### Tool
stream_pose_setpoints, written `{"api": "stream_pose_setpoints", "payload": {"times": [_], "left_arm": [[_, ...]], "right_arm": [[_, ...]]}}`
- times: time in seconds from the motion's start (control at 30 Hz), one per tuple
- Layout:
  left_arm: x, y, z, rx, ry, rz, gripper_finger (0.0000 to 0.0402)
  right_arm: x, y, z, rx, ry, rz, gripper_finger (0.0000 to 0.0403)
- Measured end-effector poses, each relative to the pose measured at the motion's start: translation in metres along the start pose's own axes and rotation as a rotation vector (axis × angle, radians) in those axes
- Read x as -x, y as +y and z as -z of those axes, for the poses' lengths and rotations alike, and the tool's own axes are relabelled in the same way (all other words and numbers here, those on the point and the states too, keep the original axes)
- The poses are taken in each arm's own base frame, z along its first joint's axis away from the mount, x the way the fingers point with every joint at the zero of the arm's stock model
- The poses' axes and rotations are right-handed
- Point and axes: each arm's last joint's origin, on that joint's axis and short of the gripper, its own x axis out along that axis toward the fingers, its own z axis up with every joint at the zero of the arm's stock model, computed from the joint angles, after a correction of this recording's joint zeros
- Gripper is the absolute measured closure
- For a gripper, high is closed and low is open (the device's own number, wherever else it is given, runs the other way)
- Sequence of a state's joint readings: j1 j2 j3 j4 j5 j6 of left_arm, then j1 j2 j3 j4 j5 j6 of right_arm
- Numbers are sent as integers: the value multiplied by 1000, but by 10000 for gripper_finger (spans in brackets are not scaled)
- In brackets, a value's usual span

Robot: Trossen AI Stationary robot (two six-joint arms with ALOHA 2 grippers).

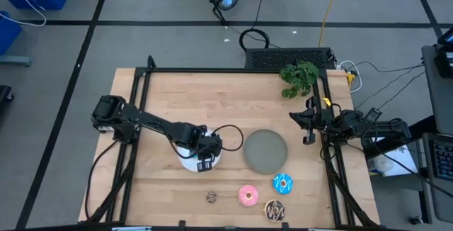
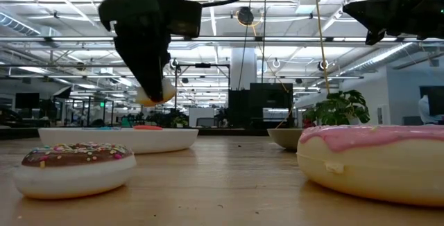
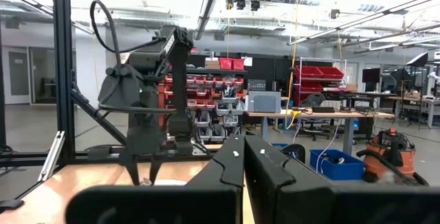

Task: Pick & Place donuts
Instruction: Put the small white donut on the white plate

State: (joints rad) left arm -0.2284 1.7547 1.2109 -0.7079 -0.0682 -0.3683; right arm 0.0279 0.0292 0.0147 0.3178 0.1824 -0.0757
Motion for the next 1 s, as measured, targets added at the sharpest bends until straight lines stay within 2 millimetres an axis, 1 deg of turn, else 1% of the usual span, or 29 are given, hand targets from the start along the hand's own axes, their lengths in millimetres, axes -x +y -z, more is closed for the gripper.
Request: {"api": "stream_pose_setpoints", "payload": {"times": [0.1,0.4,0.57,0.7,0.83,1.0], "left_arm": [[-8,-3,1,-10,22,15,325],[-41,-4,5,-44,108,-12,325],[-49,-5,7,-78,142,0,325],[-50,-5,7,-104,143,4,318],[-50,-6,8,-108,156,40,287],[-50,-8,8,-96,152,28,221]], "right_arm": [[0,0,0,3,0,0,403],[0,0,0,15,1,0,403],[0,0,0,16,3,0,403],[0,0,1,19,5,0,403],[0,0,1,19,5,0,403],[0,0,0,20,5,0,403]]}}
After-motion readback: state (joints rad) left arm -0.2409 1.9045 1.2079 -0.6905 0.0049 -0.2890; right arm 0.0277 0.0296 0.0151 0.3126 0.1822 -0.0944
